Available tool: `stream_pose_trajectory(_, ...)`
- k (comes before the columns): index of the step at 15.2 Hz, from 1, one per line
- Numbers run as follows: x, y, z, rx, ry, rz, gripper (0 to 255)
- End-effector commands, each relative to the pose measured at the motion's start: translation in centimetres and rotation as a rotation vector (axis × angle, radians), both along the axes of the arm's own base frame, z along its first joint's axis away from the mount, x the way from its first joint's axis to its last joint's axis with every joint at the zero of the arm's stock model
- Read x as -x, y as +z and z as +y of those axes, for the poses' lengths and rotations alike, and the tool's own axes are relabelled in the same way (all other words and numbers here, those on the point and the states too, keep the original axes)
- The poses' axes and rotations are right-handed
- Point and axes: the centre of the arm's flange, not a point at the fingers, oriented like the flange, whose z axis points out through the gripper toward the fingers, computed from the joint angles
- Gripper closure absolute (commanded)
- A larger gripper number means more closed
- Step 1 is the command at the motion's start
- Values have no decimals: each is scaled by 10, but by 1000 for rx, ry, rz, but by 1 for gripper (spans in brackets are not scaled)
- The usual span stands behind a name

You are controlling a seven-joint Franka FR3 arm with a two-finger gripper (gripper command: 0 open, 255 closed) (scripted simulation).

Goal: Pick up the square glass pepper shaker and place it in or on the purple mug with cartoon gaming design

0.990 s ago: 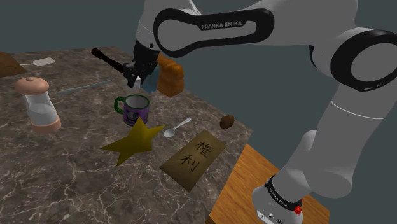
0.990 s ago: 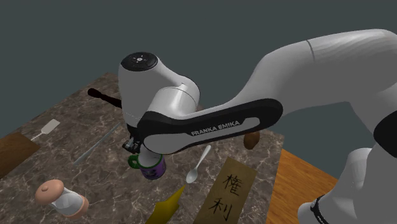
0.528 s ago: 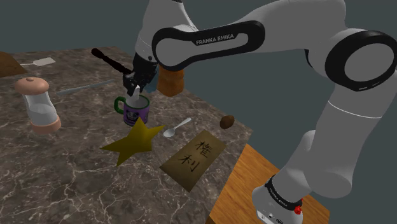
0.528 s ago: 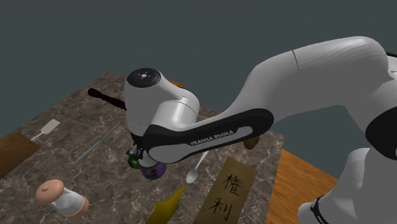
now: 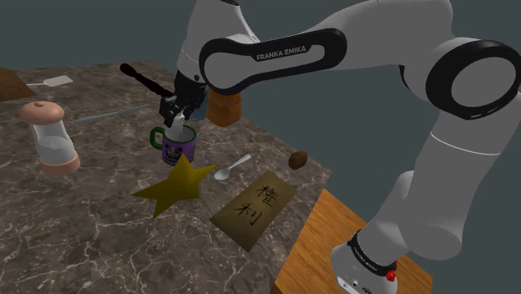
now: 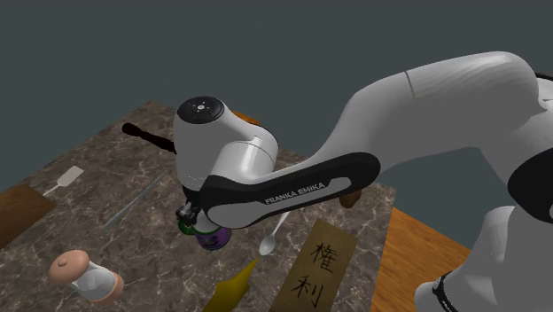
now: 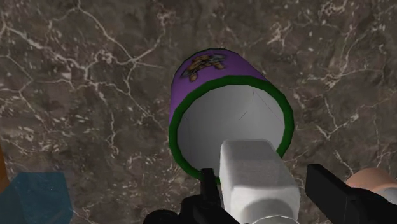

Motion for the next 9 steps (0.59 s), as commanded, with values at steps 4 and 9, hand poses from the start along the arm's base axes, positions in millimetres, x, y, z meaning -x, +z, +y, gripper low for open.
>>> stream_pose_trajectory(4,0,0,0,0,0,0,0)
stream_pose_trajectory(9,12,48,-5,0,0,0,0)
